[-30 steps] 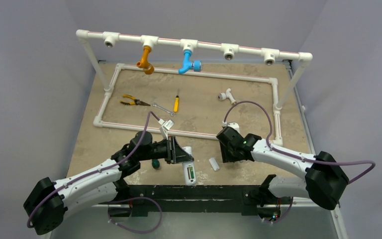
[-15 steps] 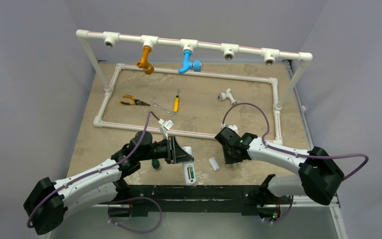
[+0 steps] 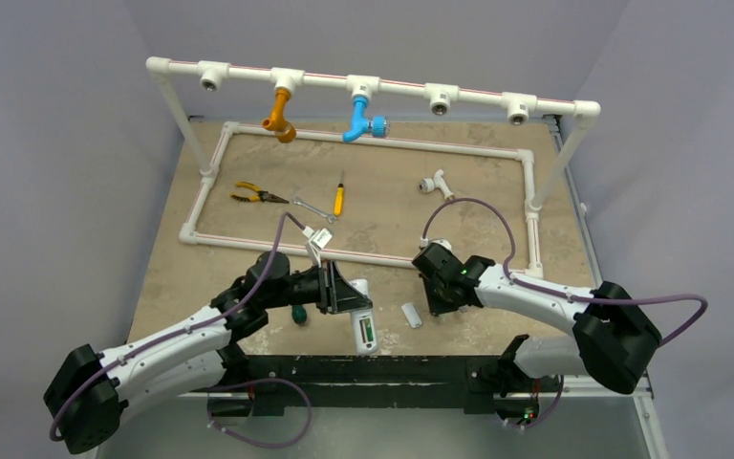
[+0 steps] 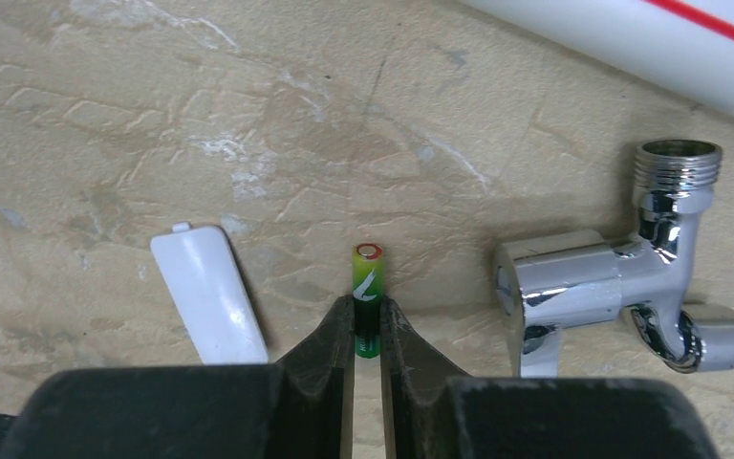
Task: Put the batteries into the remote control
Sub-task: Pick up the battery from the center of the board.
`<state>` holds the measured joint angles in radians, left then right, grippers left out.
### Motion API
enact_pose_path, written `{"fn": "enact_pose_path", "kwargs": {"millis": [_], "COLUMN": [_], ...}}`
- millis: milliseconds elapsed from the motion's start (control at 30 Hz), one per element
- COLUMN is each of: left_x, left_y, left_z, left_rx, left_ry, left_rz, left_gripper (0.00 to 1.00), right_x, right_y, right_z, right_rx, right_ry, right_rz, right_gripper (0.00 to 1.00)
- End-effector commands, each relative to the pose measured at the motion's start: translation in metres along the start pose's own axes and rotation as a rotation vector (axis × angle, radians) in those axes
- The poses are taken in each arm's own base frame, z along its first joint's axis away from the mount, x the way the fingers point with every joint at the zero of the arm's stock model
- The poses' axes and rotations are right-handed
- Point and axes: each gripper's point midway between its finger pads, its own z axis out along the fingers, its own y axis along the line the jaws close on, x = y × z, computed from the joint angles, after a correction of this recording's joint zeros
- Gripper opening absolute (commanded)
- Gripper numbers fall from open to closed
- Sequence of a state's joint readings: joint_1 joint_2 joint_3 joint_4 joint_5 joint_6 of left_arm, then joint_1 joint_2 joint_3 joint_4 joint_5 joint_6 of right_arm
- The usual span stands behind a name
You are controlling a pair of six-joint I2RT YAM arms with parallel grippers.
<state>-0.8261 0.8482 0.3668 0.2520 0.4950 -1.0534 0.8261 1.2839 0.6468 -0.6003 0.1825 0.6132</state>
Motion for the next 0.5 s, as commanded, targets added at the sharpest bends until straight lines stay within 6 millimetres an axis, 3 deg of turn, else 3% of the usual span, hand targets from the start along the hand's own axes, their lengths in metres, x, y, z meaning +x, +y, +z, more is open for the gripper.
{"fn": "enact_pose_path", "kwargs": {"millis": [0, 267, 467], "left_x": [-0.02, -0.022, -0.028], "left_y": [-0.035, -0.04, -0.05], "left_z": [-0.01, -0.015, -0.024], "left_rx": [0.098, 0.113, 0.142], "left_ry": [-0.085, -0.105, -0.161], "left_rz": [0.114, 0.162, 0.198], "left_gripper": [0.0, 0.0, 0.0], "right_x": [-0.002, -0.026, -0.054], "right_y": [0.011, 0.033, 0.075], "right_z": [0.001, -0.019, -0.077], "right_rx": [-0.062, -0.19, -0.433], "right_ry": [-0.003, -0.122, -0.382], "right_rz": [-0.038, -0.061, -0.141], "right_gripper": [0.04, 0.0, 0.0]}}
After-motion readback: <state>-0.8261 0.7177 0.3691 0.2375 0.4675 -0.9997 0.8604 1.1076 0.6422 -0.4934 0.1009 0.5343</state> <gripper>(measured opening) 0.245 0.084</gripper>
